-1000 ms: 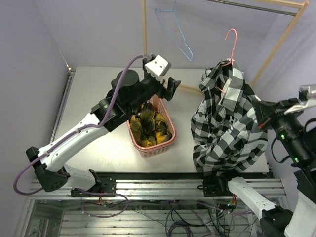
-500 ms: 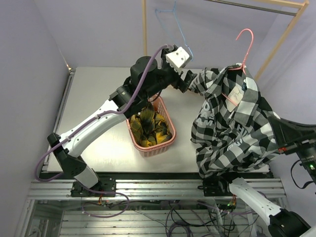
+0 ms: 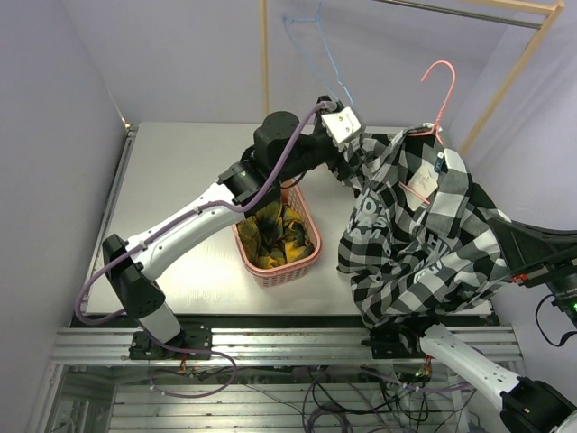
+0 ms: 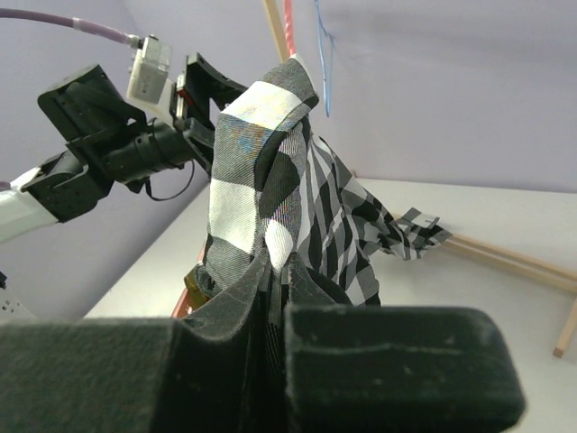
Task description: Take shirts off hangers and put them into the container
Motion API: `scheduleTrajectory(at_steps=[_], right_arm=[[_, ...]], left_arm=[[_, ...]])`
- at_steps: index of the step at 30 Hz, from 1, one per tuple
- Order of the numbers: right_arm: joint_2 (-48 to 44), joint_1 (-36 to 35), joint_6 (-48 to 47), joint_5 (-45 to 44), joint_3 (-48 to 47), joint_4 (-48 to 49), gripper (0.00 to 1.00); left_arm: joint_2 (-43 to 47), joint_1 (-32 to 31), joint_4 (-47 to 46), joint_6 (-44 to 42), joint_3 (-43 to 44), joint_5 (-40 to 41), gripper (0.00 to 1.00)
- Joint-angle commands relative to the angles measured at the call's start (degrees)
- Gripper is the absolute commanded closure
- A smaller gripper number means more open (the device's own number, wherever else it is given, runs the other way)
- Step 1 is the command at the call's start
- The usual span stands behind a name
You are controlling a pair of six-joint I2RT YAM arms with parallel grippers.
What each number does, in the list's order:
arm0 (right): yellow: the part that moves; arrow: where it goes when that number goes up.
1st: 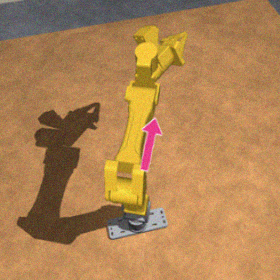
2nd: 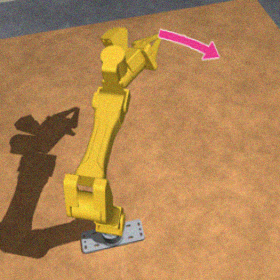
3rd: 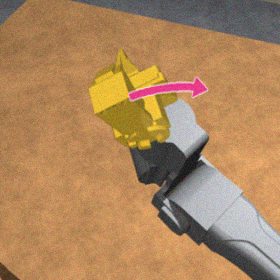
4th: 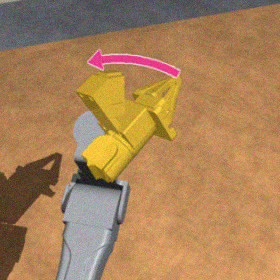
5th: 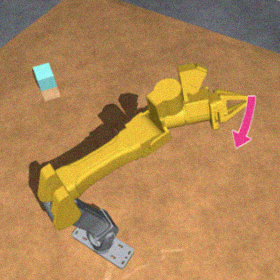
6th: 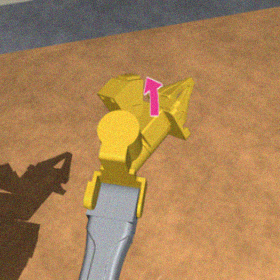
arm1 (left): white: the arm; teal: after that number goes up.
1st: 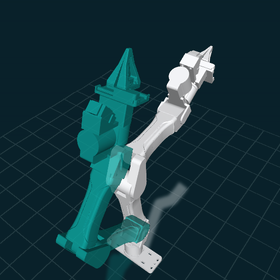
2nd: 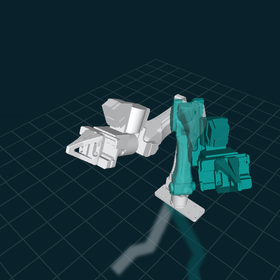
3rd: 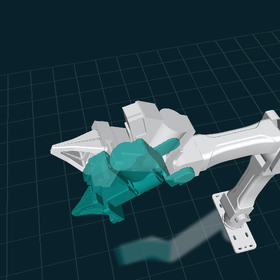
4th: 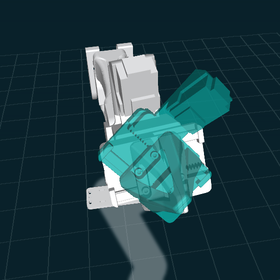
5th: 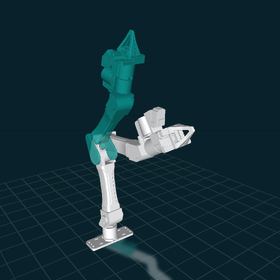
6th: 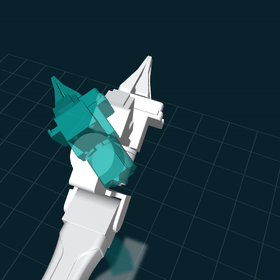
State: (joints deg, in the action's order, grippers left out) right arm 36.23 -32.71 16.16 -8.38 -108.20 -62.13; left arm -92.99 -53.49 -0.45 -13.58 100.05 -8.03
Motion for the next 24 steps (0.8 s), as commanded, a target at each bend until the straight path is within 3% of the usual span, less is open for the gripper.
scheduleTrajectory(at_steps=[1, 10, 15, 24], right_arm=[[-0.1, -0.7, 0.2, -0.4, -0.2, 3.4, 1.0], [-0.4, -1.9, 1.0, 1.4, 1.3, 3.3, 1.0], [-0.4, -2.5, 1.1, 2.9, 2.4, 4.3, 1.0], [-1.5, -5.1, 2.1, 3.8, 4.7, 6.4, 1.0]], left_arm=[[-0.8, -1.0, -4.1, -1.0, -1.0, -4.2, 0.04], [-4.1, -2.8, -9.3, -1.5, 0.0, 0.1, 0.04], [-6.4, -3.3, -10.6, -1.4, 1.4, -0.8, 0.09], [-9.4, -3.4, -18.6, -0.2, -1.2, 1.3, 0.43]])
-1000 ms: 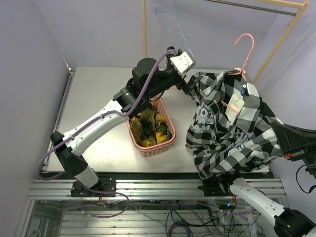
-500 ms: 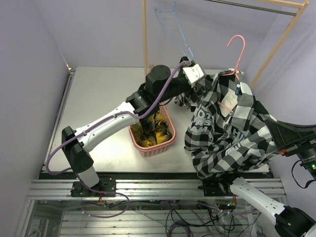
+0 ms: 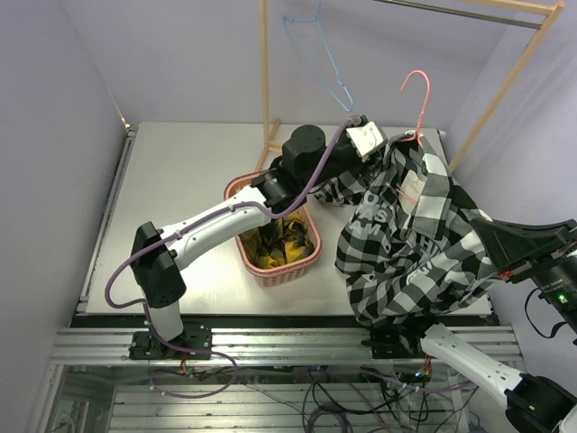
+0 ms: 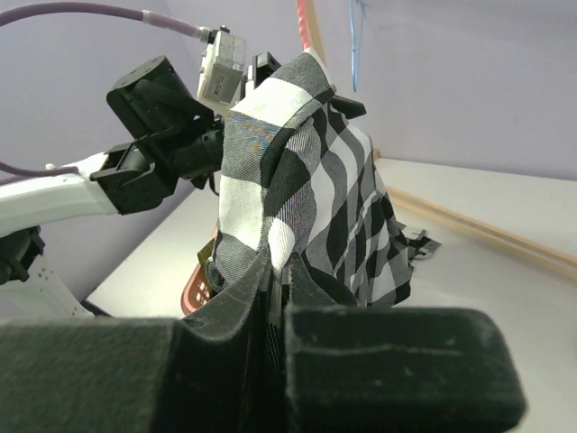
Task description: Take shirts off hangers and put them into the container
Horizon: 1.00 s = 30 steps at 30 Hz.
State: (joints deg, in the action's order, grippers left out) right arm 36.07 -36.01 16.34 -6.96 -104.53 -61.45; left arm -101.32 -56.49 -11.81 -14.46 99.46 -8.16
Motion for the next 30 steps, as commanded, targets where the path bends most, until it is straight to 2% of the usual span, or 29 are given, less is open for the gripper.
scheduleTrajectory(at_steps=[1, 3, 5, 6, 11, 13, 15, 18, 19, 26, 28, 30], right_arm=[[-1.3, -2.1, 2.2, 1.9, 1.3, 5.7, 1.0], [-1.1, -2.5, 2.3, 0.4, 1.3, 5.3, 1.0], [-0.1, -2.6, 2.3, -2.4, 0.5, 3.7, 1.0], [0.7, -2.6, 2.5, -4.6, -0.2, 2.5, 1.0], [8.0, -2.5, 3.6, -19.7, -3.1, -5.6, 1.0], [11.5, -2.5, 3.5, -24.4, -3.7, -8.3, 0.86], [15.4, -2.5, 3.2, -26.9, -4.0, -9.4, 0.65], [18.8, -2.5, 3.7, -30.2, -4.7, -9.0, 0.42], [19.5, -2.5, 3.9, -31.4, -5.2, -8.7, 0.39], [20.3, -2.5, 1.9, -35.8, -9.6, -2.3, 0.34], [20.4, -2.5, 0.6, -36.7, -10.4, -1.0, 0.34], [21.0, -2.5, 0.2, -38.4, -11.2, -1.7, 0.34]], left_arm=[[-1.2, -0.3, -8.2, 0.8, -1.1, 1.4, 0.49], [-0.9, -0.4, -9.7, 1.2, -1.9, 1.9, 0.67], [-0.3, -0.4, -10.2, 1.1, -2.4, 3.2, 0.91], [0.0, -0.4, -10.1, 0.8, -2.5, 4.1, 0.93], [0.9, -1.0, 0.0, -6.1, 3.2, 11.8, 0.93], [0.8, -1.4, 5.1, -9.3, 6.9, 16.4, 0.93], [0.6, -1.7, 9.4, -12.2, 10.5, 21.3, 0.93], [0.0, -2.1, 15.2, -16.4, 16.7, 30.4, 0.93], [0.3, -2.3, 15.1, -18.1, 17.5, 33.3, 0.93], [-1.6, -5.5, 14.9, -38.6, 21.2, 50.3, 0.93], [-2.5, -6.3, 16.7, -40.7, 21.8, 53.4, 0.93], [-2.5, -6.5, 20.4, -38.3, 22.5, 54.2, 0.93]])
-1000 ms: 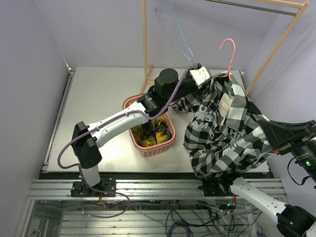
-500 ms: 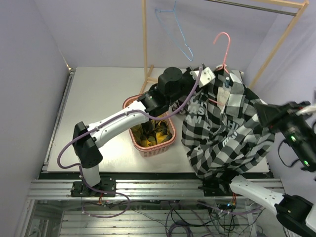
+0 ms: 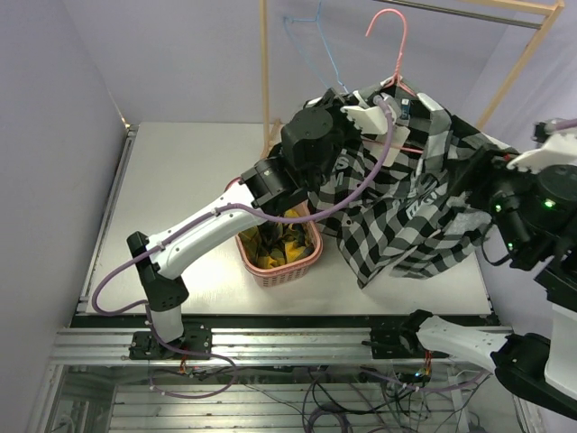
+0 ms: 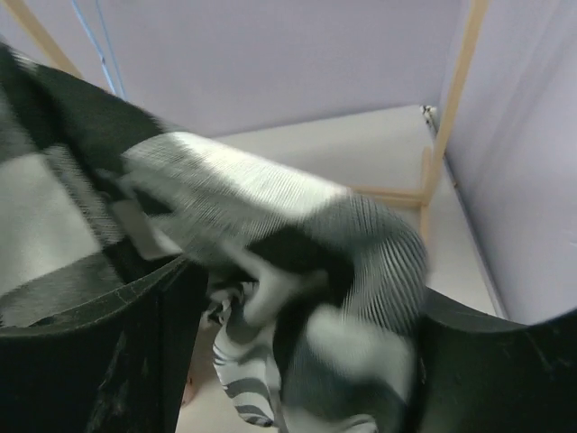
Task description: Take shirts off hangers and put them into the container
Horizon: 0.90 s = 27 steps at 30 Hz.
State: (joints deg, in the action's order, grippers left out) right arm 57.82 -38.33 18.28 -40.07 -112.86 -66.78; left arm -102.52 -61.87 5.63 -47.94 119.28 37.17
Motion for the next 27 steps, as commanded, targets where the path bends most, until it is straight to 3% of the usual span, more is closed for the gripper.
scheduleTrajectory(at_steps=[1, 6, 10, 18, 21, 24, 27], right_arm=[[-0.1, -0.2, -1.6, -6.3, -3.3, 2.5, 0.34], [2.0, -0.2, 0.6, -10.1, -3.0, -2.7, 0.32], [-0.8, -0.2, 0.5, -4.7, 1.1, -0.1, 0.32], [-4.7, -0.1, 0.9, 5.0, 6.2, 1.3, 0.33], [-3.4, -0.1, 3.3, -4.0, 4.8, -3.2, 0.33], [-1.0, -0.1, 7.8, -15.6, 1.8, -11.1, 0.34], [-0.9, 0.1, 8.6, -19.8, 2.9, -12.2, 0.33]], left_arm=[[-1.0, -1.2, 4.5, -3.1, 2.6, 8.5, 0.93], [2.2, -1.2, 6.8, 3.9, -1.9, 7.3, 0.93], [3.2, -1.2, 8.5, 7.6, -3.9, 7.4, 0.93], [-7.1, -0.9, 23.1, 14.6, 13.4, 12.3, 0.93], [-8.7, -0.8, 23.1, 14.4, 15.5, 13.3, 0.93], [-6.9, -0.5, 19.8, 14.4, 11.4, 14.0, 0.93], [-2.9, 0.0, 15.6, 14.2, 4.6, 14.7, 0.93]])
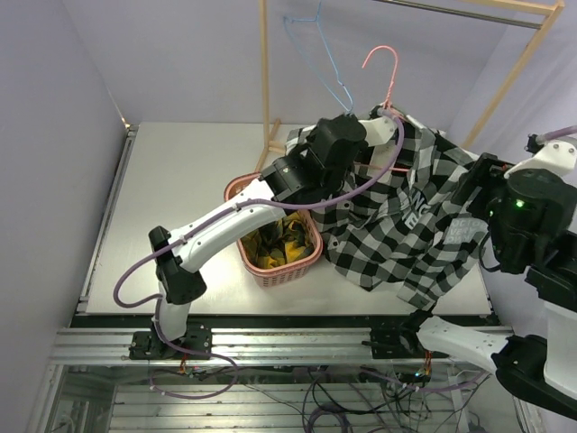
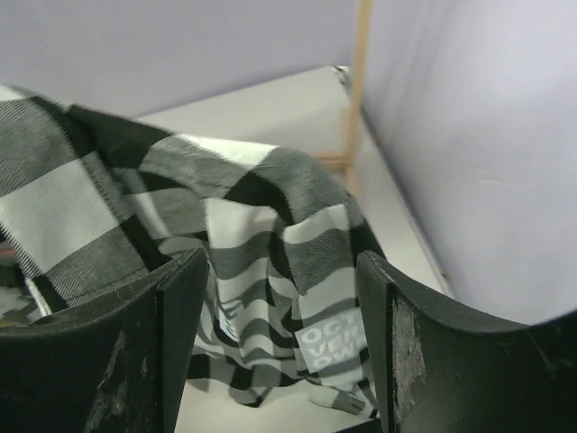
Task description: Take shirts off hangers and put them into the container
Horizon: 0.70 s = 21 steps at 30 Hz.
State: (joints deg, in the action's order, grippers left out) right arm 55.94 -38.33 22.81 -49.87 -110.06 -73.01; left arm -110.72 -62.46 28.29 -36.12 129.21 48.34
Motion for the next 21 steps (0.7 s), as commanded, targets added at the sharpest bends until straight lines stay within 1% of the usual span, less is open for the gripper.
scheduleTrajectory(at_steps=[1, 3, 5, 8, 9, 13, 15, 17, 19, 21], right_arm=[[0.8, 0.0, 4.4, -10.2, 0.5, -6.0, 0.33], [0.3, 0.1, 4.9, -9.6, 1.2, -5.7, 0.32], [-0.8, 0.0, 3.7, -8.4, 2.9, -3.4, 0.32], [-3.9, 0.0, 0.0, -0.9, 6.6, 3.7, 0.33], [-4.8, 0.0, -2.0, 3.1, 8.0, 6.3, 0.33], [-6.7, 0.0, -6.8, 21.0, 14.3, 14.5, 0.36], [-6.5, 0.1, -8.2, 31.7, 17.2, 18.1, 0.39], [-7.2, 0.0, -8.7, 38.7, 21.3, 22.9, 0.4], [-8.4, 0.1, -8.5, 41.0, 24.9, 27.1, 0.39], [-8.5, 0.1, -8.7, 39.9, 26.7, 29.1, 0.39]], left_arm=[[7.7, 0.8, -8.7, 2.2, -7.8, 3.5, 0.93], [11.5, 1.2, -10.8, 2.6, -12.5, 2.9, 0.93], [15.0, 2.0, -11.2, 4.5, -15.8, 1.3, 0.93], [18.6, 3.1, -9.7, 6.9, -17.8, -0.3, 0.93], [19.2, 3.3, -9.2, 7.3, -17.8, -0.2, 0.93], [17.0, 3.3, -5.3, 8.6, -13.5, 0.6, 0.93], [14.8, 3.3, -3.4, 9.5, -10.4, 0.2, 0.93], [13.1, 3.3, -2.5, 10.1, -8.1, -0.3, 0.93], [11.7, 3.3, -1.8, 10.4, -5.7, -0.6, 0.93], [10.6, 3.2, -0.8, 10.7, -3.8, -1.0, 0.93]])
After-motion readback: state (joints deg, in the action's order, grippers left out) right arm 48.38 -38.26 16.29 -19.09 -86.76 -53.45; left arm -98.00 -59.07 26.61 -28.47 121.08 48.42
